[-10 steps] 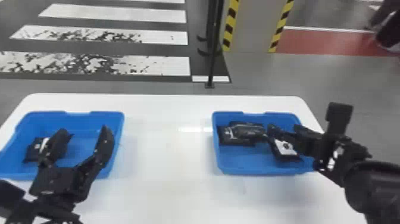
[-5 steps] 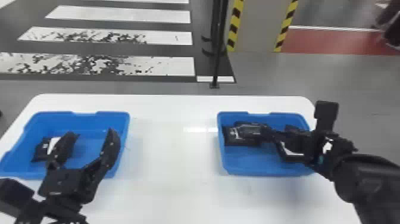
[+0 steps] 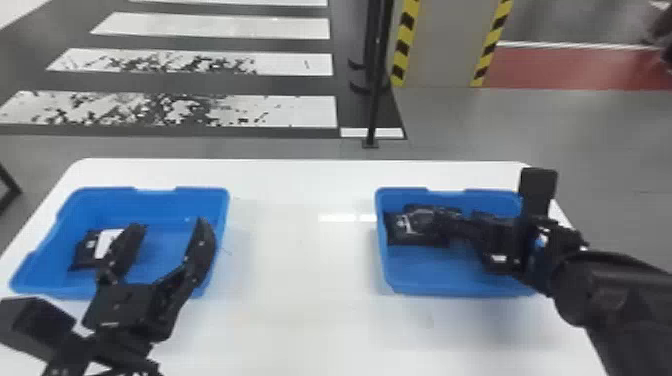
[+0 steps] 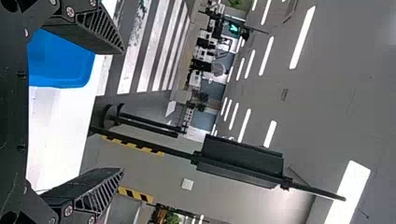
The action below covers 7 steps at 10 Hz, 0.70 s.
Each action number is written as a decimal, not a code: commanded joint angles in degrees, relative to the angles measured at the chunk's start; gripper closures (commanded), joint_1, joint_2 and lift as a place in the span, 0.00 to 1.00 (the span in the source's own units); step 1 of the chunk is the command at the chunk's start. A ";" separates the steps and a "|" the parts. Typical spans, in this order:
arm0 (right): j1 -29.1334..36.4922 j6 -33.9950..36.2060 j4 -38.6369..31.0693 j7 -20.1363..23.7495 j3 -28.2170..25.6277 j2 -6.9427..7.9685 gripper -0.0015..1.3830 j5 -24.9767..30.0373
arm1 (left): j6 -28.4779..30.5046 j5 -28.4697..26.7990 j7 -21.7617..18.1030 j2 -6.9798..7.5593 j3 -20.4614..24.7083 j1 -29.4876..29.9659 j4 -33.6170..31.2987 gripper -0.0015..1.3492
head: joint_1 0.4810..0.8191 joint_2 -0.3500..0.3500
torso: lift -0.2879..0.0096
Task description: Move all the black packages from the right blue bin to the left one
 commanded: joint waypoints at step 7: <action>0.53 -1.83 1.39 -0.27 1.69 0.00 0.86 -7.83 | -0.27 1.19 -0.16 -0.16 0.55 0.76 0.00 0.11 | 0.63 0.49 | 0.50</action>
